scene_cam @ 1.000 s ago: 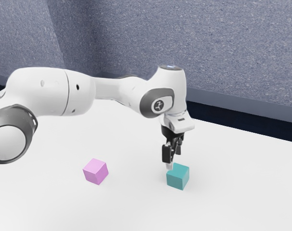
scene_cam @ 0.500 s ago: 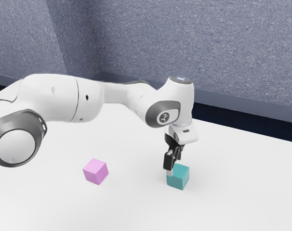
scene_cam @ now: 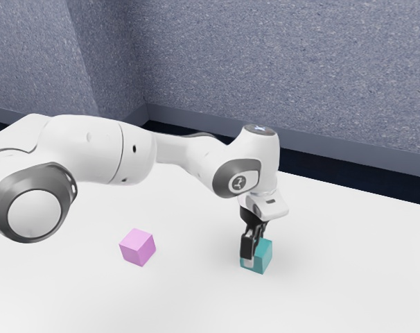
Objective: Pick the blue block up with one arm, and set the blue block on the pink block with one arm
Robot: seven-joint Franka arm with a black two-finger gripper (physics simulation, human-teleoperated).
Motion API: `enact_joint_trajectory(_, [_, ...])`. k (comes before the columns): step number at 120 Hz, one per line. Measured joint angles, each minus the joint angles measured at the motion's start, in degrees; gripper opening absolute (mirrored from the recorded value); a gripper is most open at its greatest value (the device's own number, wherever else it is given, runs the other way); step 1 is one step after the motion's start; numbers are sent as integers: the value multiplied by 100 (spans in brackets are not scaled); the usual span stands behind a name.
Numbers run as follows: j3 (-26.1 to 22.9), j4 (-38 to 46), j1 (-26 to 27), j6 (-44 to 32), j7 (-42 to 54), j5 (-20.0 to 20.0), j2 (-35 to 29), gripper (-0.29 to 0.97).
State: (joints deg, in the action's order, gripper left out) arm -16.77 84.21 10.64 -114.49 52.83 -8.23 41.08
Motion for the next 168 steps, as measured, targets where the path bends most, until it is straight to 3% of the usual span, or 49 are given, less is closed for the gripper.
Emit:
enact_joint_trajectory(27, [7,19,1,-48,-41,12,53,43])
enact_joint_trajectory(46, [2,131,78,-52,-68,-13,-301,35])
enact_joint_trajectory(72, [-2,934,-74,176,-77,-10,-1800,35])
enact_joint_trajectory(86, [4,1770,-465,399,-43,12,-3153,35])
enact_joint_trajectory(99, [117,2074,-724,639,40,33,-3646,36])
enact_joint_trajectory(125, [928,2489,-928,844,410,108,-3896,36])
enact_joint_trajectory(145, [1009,2588,-1445,820,834,123,-3682,36])
enact_joint_trajectory(168, [1018,2706,-1493,700,1487,70,-3601,37])
